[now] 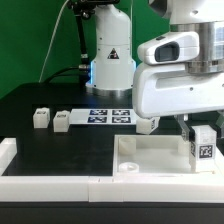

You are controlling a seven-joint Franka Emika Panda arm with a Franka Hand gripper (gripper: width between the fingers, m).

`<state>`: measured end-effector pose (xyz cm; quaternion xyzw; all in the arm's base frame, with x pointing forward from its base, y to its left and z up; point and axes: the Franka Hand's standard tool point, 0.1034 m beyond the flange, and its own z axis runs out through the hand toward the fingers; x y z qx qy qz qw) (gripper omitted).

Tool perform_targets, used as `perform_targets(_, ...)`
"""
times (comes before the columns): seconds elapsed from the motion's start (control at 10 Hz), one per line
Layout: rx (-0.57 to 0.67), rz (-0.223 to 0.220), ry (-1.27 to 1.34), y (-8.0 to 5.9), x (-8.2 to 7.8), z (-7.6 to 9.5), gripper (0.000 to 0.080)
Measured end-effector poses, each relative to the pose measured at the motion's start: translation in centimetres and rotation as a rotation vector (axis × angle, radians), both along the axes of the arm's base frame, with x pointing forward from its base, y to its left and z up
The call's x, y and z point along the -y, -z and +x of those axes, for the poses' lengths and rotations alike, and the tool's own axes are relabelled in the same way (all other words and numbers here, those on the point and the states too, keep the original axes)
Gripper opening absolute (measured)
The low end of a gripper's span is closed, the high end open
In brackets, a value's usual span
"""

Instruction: Assemble one leg

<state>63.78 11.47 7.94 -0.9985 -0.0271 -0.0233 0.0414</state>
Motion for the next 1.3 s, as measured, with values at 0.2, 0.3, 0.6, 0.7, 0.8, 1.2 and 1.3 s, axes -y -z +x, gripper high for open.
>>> perform_targets(0.2,-0.028,0.04,0.333,0.06,0.25,0.08,0.029)
perform_targets(0.3,-0.04,0.055,0.478,0.1,0.35,0.07,0.029)
perform_targets(0.6,-0.076,0.067,0.871,0.16,0.24,-0.03,0.0291)
perform_targets(0.7,-0.085,0.068,0.981,0.16,0.22,-0.05,0.0291)
perform_targets(0.8,-0.09,0.067,1.042,0.16,0.18,-0.06,0.0291)
perform_targets(1.2,-0.108,0.071,1.138,0.13,0.17,-0.03,0.0291)
perform_targets(1.3,-0.106,0.072,1.129,0.02,-0.09,0.04,0.0534)
